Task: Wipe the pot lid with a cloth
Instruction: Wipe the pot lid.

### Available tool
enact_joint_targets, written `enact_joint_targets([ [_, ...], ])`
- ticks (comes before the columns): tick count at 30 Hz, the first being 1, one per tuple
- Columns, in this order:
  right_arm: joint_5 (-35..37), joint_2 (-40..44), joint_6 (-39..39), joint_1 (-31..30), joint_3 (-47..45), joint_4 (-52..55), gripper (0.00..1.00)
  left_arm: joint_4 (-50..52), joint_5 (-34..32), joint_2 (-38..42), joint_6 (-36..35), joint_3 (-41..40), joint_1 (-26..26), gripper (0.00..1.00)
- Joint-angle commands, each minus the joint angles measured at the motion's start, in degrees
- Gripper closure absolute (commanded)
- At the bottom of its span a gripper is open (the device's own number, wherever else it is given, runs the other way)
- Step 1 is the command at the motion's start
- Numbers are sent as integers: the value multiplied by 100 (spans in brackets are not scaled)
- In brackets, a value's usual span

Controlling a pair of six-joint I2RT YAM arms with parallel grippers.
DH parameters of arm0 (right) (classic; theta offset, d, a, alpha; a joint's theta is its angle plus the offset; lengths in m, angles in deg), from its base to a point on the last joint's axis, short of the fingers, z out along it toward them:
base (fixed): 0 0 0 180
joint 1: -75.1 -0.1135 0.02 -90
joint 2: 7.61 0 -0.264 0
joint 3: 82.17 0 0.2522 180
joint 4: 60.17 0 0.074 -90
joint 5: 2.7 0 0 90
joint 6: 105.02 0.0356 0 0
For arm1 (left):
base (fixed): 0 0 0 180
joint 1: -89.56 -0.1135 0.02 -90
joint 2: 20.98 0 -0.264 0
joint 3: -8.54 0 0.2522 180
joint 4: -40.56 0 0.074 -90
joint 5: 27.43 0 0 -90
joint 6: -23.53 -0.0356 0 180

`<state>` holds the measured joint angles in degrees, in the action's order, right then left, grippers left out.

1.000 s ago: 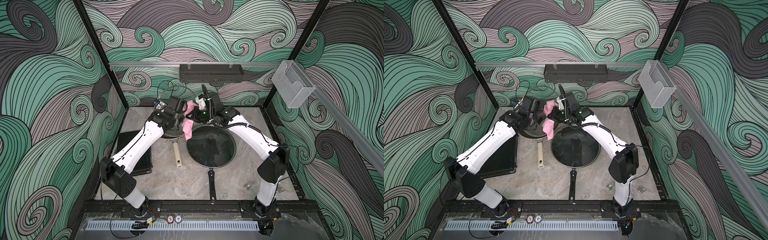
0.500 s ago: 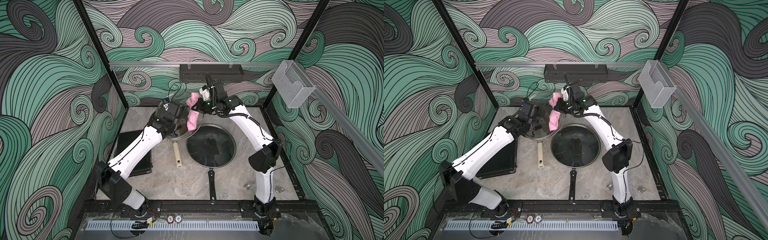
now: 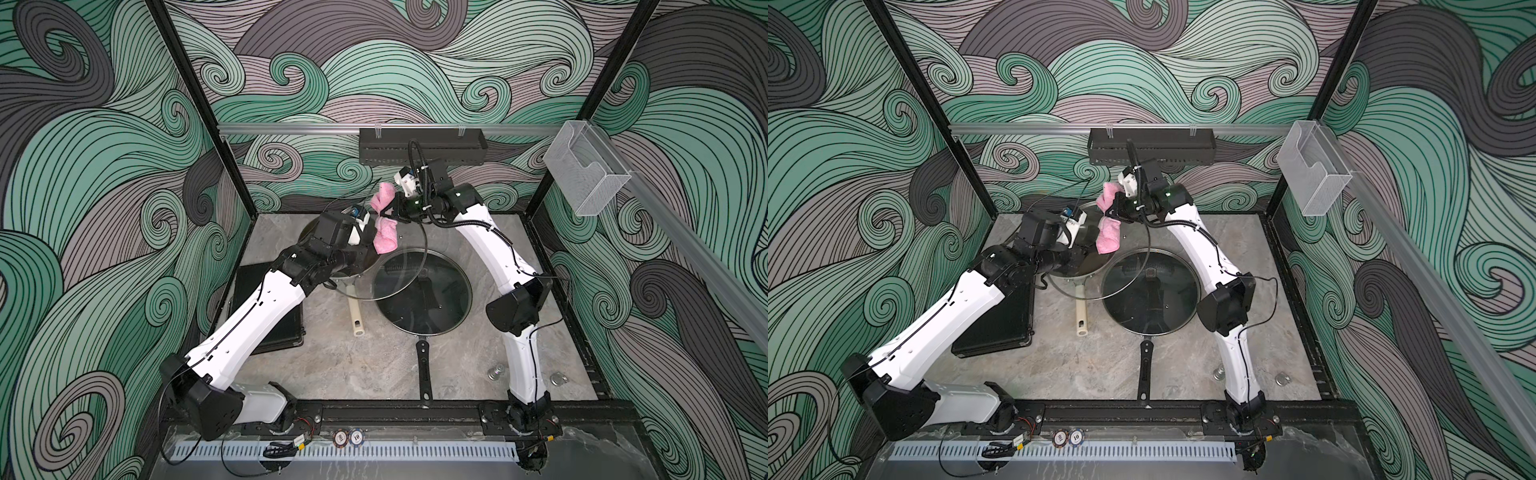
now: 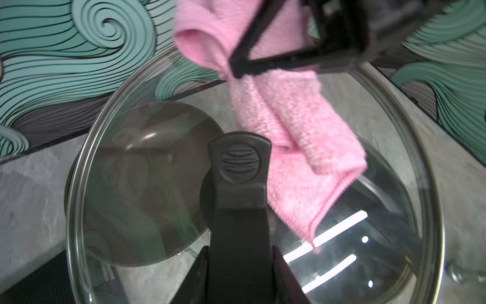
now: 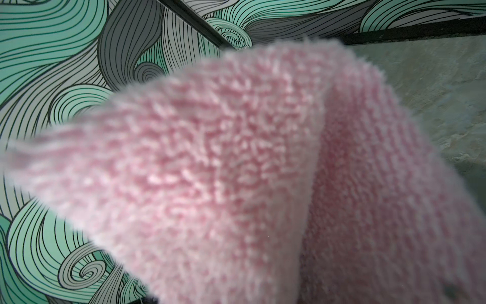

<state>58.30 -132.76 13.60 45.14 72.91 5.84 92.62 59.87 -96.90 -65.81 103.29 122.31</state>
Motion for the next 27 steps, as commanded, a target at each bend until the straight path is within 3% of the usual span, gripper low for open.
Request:
enact_joint_targets([
  [1, -565, -146, -407, 36, 8, 254, 100, -854, 910, 420, -1190, 198, -36, 100],
  [18, -1445, -512, -1684, -187, 225, 1062, 100, -850, 2363, -71, -2346, 397, -111, 100],
  [27, -1475, -831, -1720, -379, 466, 1202, 100, -949, 2311, -142, -2488, 429, -111, 100],
])
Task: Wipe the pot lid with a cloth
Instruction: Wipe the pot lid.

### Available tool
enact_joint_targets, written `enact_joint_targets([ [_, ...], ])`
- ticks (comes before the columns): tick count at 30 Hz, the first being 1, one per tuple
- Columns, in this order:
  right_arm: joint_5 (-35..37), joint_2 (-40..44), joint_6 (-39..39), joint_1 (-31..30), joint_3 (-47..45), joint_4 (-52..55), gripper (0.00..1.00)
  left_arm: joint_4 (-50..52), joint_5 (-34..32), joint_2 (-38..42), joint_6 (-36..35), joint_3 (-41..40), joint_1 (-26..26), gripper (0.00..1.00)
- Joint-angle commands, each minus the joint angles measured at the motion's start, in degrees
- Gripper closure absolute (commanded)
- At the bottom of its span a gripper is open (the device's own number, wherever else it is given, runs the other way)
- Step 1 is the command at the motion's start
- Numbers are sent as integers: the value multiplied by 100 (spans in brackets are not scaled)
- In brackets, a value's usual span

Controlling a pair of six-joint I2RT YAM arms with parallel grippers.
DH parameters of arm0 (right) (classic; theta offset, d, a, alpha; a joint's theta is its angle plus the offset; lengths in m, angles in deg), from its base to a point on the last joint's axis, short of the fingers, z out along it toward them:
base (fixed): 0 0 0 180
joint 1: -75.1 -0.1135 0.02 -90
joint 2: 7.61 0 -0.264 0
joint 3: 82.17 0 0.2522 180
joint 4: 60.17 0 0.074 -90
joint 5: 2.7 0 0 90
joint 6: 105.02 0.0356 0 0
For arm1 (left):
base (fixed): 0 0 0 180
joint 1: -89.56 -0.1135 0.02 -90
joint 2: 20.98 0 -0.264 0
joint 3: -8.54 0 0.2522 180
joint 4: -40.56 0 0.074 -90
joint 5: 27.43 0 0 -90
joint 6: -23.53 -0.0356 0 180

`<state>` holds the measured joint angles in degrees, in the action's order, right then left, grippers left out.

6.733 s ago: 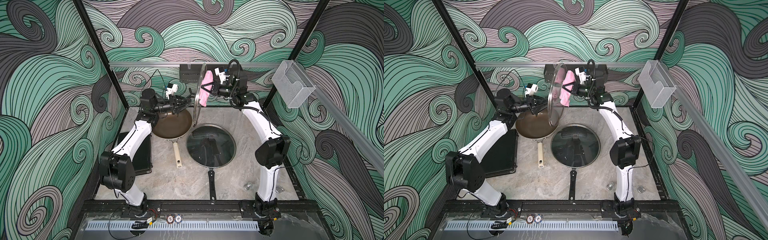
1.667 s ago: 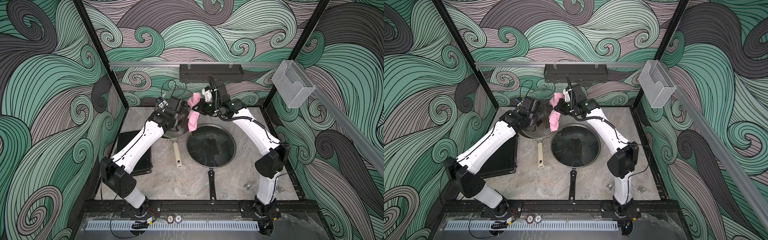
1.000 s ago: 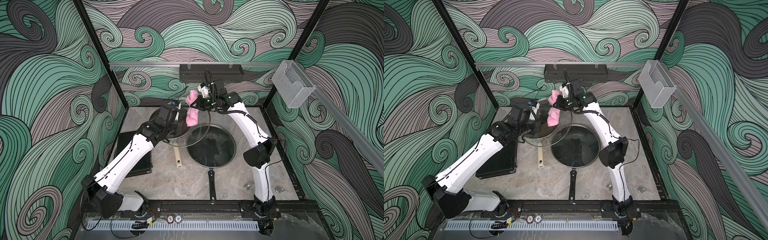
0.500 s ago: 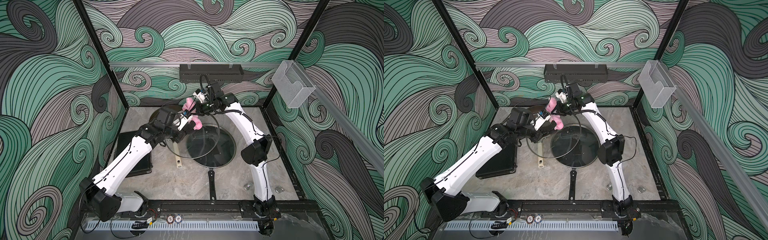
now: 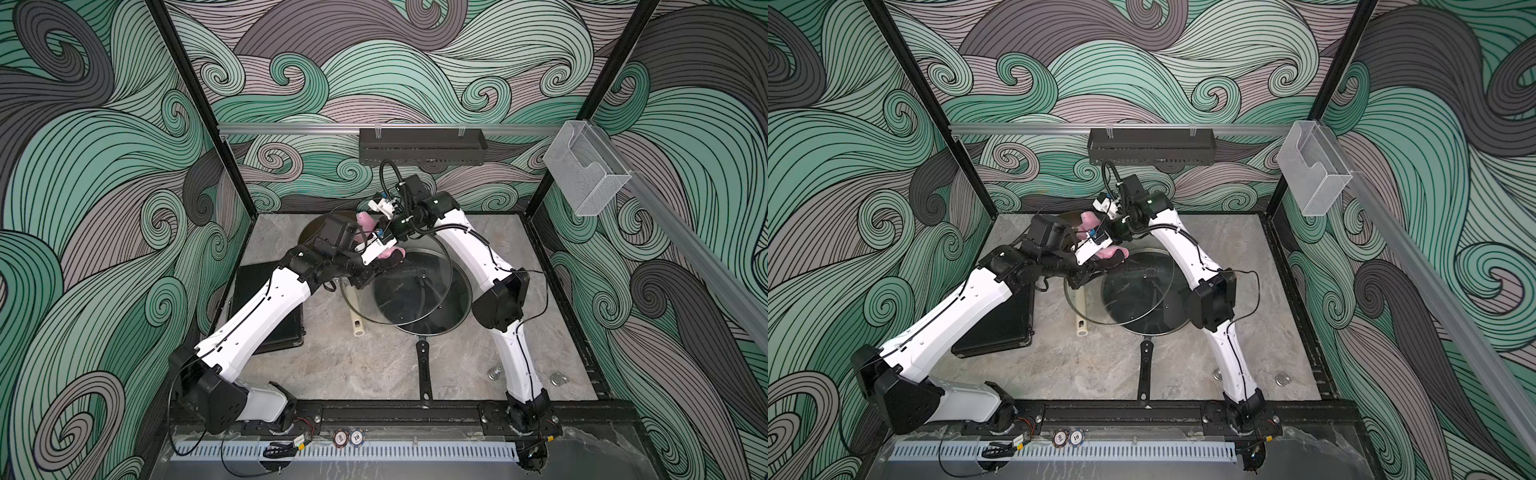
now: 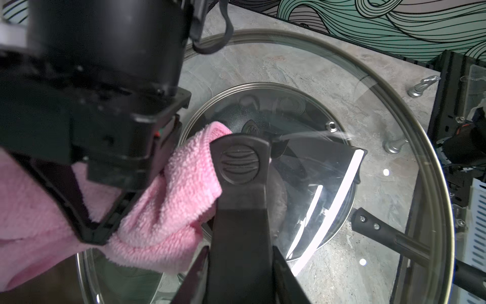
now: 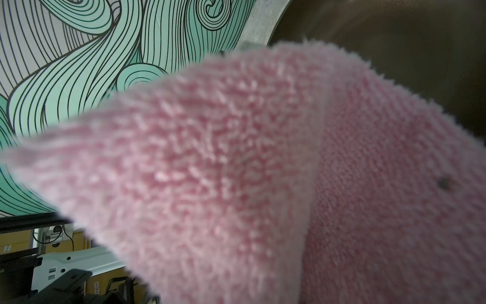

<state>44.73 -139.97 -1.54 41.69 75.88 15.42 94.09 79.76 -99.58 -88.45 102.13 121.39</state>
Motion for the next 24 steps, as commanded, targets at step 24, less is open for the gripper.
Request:
enact_joint_targets([
  [24, 2466, 984, 104, 616, -602, 838, 100, -1290, -1759, 89, 939, 607, -28, 100],
])
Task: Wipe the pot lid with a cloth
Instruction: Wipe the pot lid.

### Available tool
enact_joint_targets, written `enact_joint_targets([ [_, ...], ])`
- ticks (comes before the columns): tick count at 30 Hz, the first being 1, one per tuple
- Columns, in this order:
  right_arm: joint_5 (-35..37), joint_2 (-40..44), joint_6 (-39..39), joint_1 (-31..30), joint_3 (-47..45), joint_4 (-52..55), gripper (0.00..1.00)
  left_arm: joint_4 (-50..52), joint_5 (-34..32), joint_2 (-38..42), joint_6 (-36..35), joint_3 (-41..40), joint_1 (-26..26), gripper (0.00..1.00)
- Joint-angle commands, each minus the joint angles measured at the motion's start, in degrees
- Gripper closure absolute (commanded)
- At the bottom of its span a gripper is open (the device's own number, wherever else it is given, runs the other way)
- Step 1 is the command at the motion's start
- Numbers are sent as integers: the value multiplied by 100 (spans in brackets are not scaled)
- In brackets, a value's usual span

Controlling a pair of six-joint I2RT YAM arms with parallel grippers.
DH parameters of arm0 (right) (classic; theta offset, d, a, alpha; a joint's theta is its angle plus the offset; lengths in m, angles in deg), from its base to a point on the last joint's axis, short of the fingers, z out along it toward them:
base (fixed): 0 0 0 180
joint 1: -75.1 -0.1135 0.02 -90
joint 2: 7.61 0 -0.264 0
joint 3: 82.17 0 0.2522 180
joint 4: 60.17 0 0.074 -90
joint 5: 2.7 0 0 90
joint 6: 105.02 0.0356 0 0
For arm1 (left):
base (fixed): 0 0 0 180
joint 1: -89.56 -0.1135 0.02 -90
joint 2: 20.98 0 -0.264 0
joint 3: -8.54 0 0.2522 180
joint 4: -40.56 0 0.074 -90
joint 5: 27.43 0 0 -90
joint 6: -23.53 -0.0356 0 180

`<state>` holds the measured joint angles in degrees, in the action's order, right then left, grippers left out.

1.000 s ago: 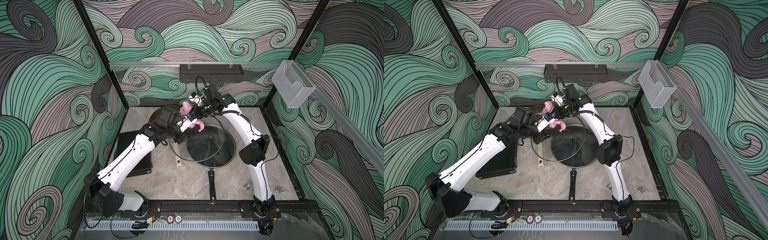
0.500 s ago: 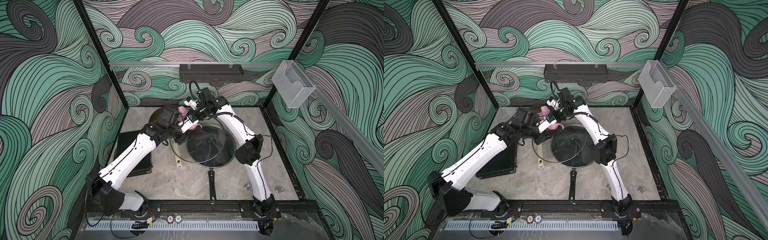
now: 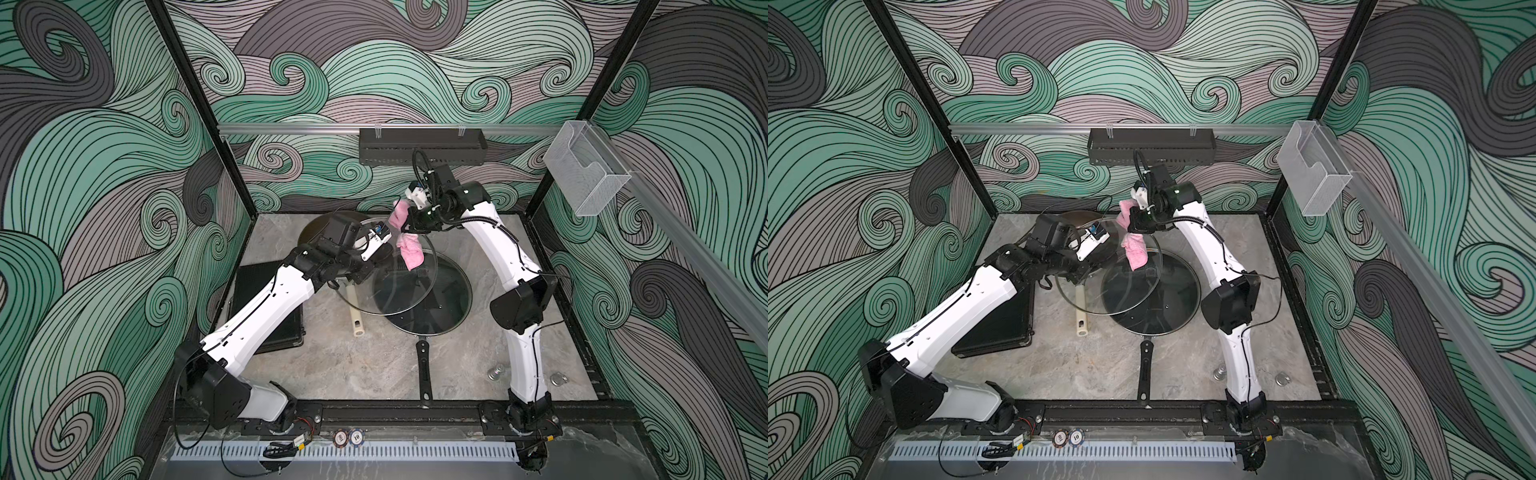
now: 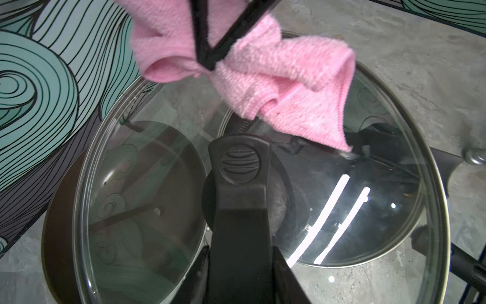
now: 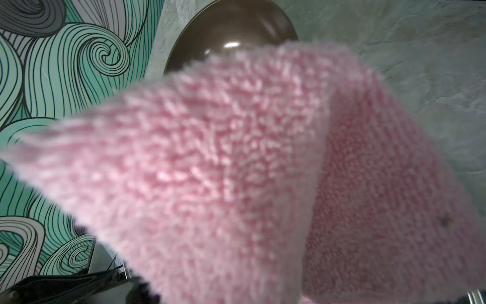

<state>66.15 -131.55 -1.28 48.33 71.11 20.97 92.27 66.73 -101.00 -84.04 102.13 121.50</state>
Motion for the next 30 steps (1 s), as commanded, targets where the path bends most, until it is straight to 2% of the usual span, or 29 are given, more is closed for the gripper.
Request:
enact_joint_targets([
  [1, 365, 194, 183, -48, -196, 272, 100, -1122, -675, 204, 725, 664, -39, 100],
  [4, 461, 259, 392, -133, -258, 276, 100, -1144, -978, 104, 1517, 870, -39, 100],
  [7, 1131, 374, 463, -368, -338, 302, 100, -1158, -1024, -45, 2092, 1127, 20, 100],
  [9, 1456, 502, 769, -441, -509, 254, 100, -1319, -1419, -69, 2663, 1189, 58, 100],
  [13, 1672, 738, 989, -714, -889, -249, 100, -1107, -1989, -342, 3706, 1535, 101, 100],
  [16, 1434, 750, 1261, -898, -863, -482, 100, -1060, -2123, -466, 4309, 1629, 192, 100],
  [18, 1324, 794, 1467, -1017, -966, -703, 100, -856, -2541, -550, 4679, 1743, 286, 100],
  [20, 1365, 859, 1594, -1166, -1150, -996, 100, -224, -3315, -702, 5311, 2076, 386, 100],
  [23, 1178, 880, 1823, -1337, -1360, -1458, 100, 186, -3634, -847, 6256, 2291, 400, 100],
  [30, 1016, 823, 2239, -1713, -1454, -1790, 100, 95, -4406, -895, 7136, 2426, 453, 100],
])
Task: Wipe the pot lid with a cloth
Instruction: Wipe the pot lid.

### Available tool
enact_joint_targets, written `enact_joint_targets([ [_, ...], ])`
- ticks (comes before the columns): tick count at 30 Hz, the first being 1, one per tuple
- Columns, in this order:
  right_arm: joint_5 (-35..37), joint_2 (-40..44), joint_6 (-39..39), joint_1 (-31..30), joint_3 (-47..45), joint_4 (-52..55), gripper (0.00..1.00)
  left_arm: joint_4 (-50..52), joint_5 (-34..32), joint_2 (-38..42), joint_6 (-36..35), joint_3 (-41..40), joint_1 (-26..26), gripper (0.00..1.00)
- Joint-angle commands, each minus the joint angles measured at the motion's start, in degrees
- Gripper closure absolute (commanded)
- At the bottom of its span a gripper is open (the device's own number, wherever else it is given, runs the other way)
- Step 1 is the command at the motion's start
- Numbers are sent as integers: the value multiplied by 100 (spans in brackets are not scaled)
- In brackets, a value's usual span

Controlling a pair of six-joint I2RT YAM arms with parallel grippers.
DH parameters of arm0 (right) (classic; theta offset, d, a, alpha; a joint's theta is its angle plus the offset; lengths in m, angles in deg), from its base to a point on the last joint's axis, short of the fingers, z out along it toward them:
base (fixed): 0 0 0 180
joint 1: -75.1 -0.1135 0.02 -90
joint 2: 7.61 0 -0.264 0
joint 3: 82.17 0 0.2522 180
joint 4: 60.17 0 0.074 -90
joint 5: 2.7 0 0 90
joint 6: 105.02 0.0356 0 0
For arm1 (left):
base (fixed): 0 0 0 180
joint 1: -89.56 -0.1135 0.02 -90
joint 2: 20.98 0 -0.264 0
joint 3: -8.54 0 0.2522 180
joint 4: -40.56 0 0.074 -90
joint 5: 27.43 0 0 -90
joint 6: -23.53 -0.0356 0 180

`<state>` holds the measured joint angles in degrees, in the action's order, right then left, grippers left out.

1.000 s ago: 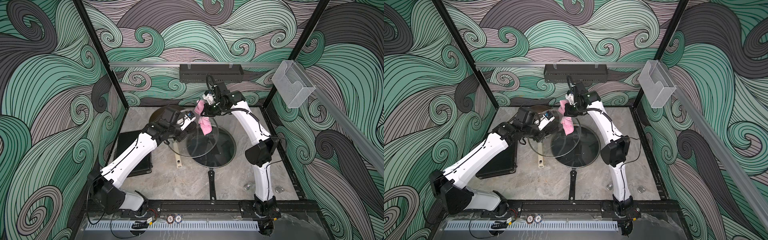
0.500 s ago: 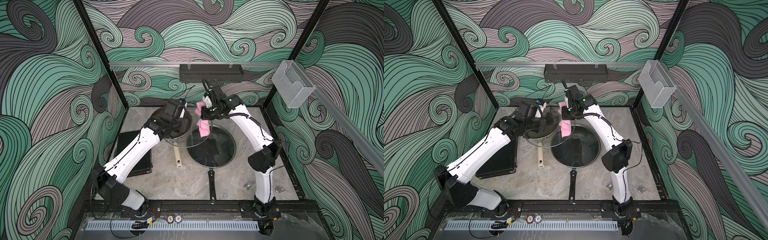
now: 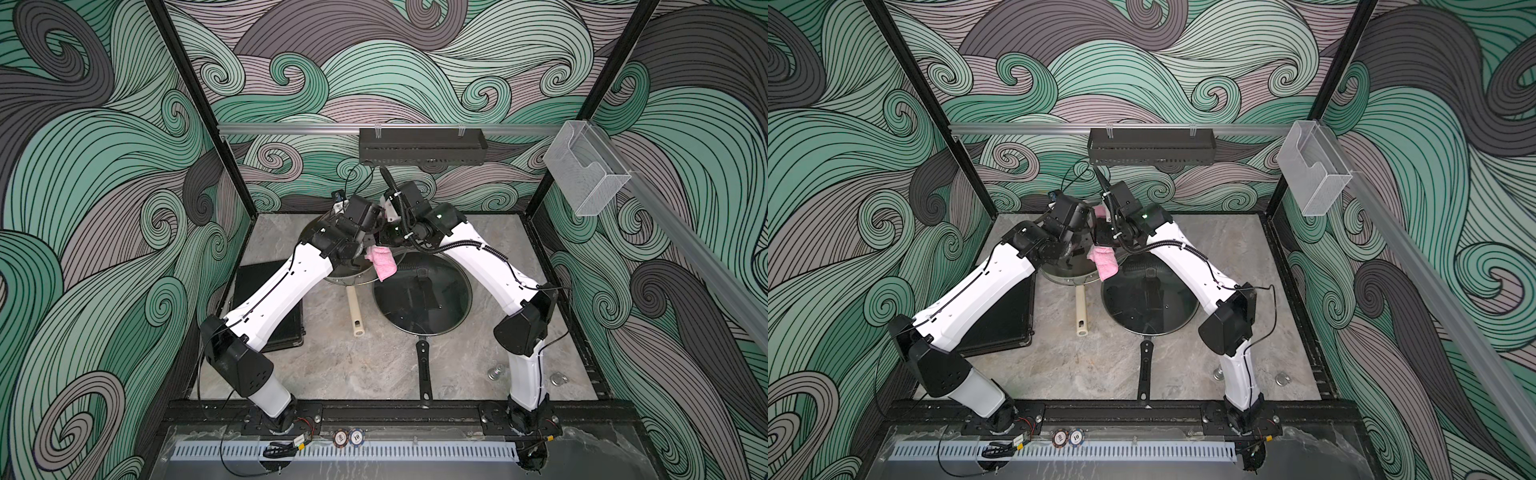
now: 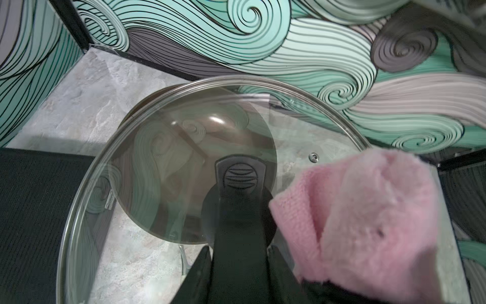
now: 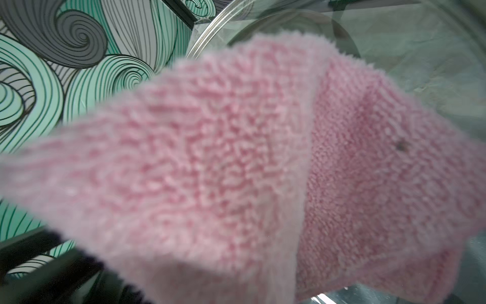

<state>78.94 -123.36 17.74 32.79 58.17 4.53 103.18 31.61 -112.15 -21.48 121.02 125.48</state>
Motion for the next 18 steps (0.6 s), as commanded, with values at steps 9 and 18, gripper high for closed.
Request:
enact_joint_targets([
  [9, -648, 249, 647, -59, -790, -737, 100, -1180, -806, 306, 1055, 369, 46, 100],
  [18, -519, 275, -62, 551, -572, 3, 100, -1625, -605, 812, -373, -328, 51, 100],
])
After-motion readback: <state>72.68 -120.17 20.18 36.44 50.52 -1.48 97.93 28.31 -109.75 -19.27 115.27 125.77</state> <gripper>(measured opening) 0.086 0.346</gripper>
